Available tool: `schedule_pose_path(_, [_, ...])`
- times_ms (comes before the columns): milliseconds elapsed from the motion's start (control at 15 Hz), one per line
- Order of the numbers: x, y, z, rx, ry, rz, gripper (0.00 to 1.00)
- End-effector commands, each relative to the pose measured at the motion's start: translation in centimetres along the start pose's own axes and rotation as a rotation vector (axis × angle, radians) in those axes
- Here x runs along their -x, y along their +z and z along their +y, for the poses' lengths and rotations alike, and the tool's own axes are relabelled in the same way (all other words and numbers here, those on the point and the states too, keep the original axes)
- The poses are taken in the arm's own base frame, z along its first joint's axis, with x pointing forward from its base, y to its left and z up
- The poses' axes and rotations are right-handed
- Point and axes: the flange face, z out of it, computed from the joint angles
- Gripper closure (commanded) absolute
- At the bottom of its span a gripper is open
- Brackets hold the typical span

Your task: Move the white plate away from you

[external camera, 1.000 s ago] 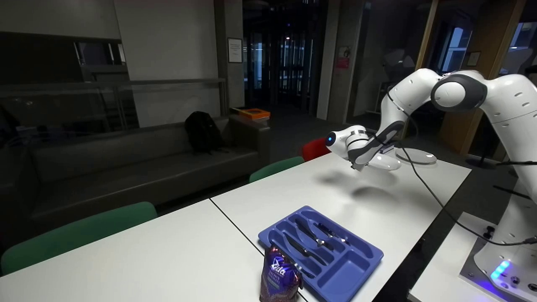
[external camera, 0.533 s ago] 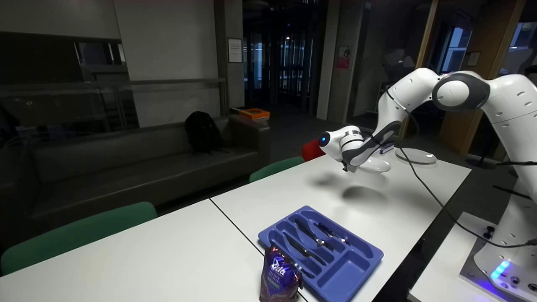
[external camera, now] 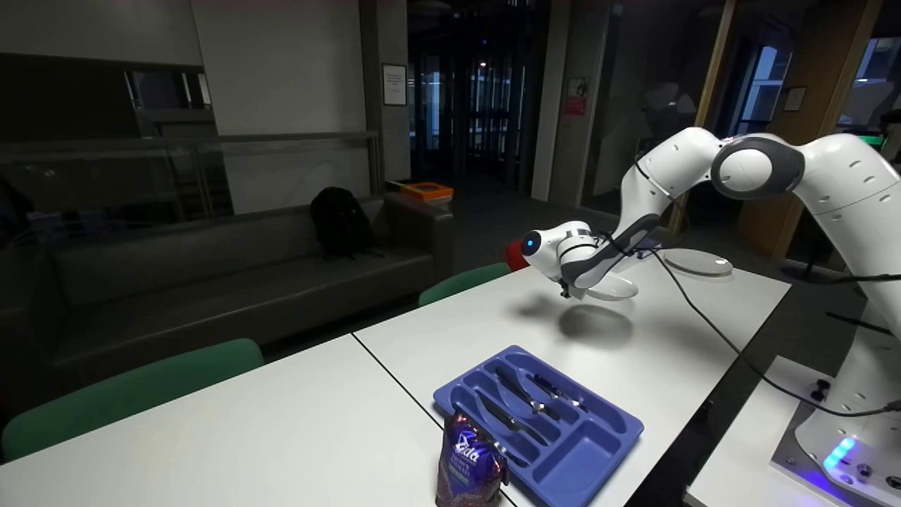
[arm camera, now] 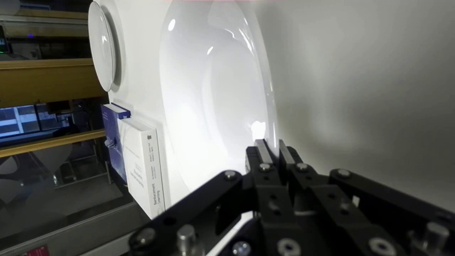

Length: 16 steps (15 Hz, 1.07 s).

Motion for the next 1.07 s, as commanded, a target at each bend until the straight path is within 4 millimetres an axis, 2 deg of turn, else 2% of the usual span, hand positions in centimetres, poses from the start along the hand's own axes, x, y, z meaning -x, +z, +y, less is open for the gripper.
schedule_pose_path(0, [-1.9, 0.2, -1.8, 0.004, -0.011, 0.000, 0.98])
schedule_pose_path(267, [-2.8, 0.3, -3.0, 0.048, 0.027, 0.008, 0.98])
schedule_pose_path(1000, [-4.2, 0.0, -3.0, 0.053, 0.033, 0.022, 0.98])
